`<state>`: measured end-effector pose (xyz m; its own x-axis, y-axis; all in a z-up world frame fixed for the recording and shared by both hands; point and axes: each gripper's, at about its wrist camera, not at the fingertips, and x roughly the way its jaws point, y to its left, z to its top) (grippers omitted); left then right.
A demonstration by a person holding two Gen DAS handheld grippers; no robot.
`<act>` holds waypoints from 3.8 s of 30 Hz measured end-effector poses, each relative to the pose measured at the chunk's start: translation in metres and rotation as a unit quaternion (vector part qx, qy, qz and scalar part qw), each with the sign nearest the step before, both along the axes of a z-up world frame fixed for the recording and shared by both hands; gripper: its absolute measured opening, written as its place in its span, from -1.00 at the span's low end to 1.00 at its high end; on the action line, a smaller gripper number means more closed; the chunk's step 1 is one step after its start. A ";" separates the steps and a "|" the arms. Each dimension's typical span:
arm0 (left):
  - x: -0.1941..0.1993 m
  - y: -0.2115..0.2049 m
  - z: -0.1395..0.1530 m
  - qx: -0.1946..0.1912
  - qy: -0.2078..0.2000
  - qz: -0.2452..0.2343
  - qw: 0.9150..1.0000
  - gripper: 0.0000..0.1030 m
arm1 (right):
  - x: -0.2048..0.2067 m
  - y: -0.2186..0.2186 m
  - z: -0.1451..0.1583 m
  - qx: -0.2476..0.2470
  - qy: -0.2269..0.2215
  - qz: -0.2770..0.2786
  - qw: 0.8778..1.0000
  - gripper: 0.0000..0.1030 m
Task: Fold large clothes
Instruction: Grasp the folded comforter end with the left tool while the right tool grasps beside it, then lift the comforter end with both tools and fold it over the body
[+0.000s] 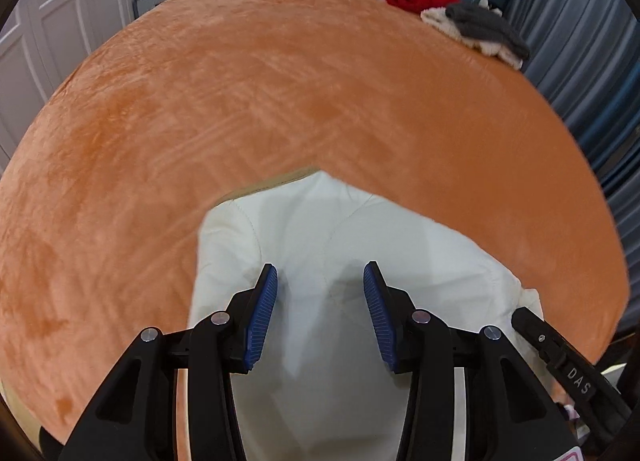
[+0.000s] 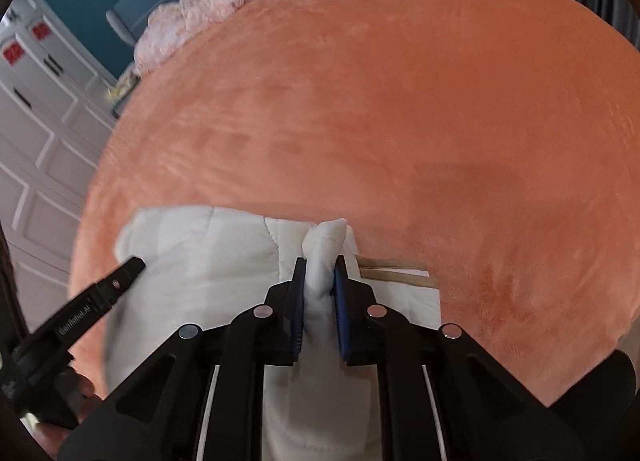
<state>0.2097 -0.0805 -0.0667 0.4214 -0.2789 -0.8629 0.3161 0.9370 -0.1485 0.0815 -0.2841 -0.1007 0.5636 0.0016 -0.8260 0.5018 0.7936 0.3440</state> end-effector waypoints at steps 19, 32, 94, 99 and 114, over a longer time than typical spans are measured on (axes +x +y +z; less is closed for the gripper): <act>0.006 -0.017 -0.046 0.055 -0.050 0.024 0.997 0.06 | 0.031 0.010 -0.035 -0.062 0.003 0.027 0.998 -0.69; 0.004 -0.022 -0.053 0.065 -0.066 0.029 0.995 0.06 | 0.029 0.015 -0.039 -0.080 -0.010 0.018 0.997 -0.69; -0.134 0.141 0.082 -0.253 -0.144 -0.027 0.956 0.17 | -0.084 0.046 0.087 0.077 -0.215 0.170 0.959 -0.41; -0.130 0.153 0.123 -0.269 -0.200 -0.031 0.942 0.16 | -0.072 0.054 0.128 0.050 -0.254 0.190 0.947 -0.41; -0.098 0.176 0.189 -0.285 -0.308 -0.044 0.907 0.17 | -0.018 0.069 0.208 0.003 -0.330 0.222 0.917 -0.40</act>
